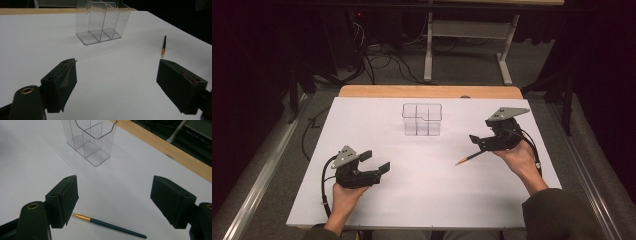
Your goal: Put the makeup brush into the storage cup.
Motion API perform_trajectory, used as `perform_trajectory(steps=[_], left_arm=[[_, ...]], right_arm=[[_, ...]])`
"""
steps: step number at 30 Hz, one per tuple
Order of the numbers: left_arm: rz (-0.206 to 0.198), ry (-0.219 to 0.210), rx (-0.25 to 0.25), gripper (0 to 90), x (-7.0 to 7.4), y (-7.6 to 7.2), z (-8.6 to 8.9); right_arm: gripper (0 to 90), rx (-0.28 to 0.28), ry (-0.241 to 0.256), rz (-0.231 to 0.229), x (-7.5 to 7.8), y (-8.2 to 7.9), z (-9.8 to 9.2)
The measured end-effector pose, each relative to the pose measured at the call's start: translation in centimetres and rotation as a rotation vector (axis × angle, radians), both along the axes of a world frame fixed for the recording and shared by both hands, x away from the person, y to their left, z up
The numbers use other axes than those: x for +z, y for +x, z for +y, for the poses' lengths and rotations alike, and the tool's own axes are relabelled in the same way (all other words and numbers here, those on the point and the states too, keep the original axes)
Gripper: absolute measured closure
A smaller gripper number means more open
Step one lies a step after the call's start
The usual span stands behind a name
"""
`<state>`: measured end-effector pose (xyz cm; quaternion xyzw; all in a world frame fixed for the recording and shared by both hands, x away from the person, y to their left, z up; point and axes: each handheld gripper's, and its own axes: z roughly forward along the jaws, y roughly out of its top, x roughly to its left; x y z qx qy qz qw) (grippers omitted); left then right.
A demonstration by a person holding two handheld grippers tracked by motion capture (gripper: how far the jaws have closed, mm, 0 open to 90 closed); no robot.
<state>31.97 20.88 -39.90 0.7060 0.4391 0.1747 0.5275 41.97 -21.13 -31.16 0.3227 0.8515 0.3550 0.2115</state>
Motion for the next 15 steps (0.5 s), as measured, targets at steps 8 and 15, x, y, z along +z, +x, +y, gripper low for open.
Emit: perform_trajectory(steps=[8,15], left_arm=[[0.001,0.001,-0.002,16.9,-0.01,-0.01,-0.06],[0.004,0.001,0.002,16.9,0.0,0.0,-0.02]], right_arm=[[24.5,0.032,-0.031,0.033,-0.02,0.3,0.33],[24.7,0.049,-0.069,0.068,-0.12,1.03,0.57]])
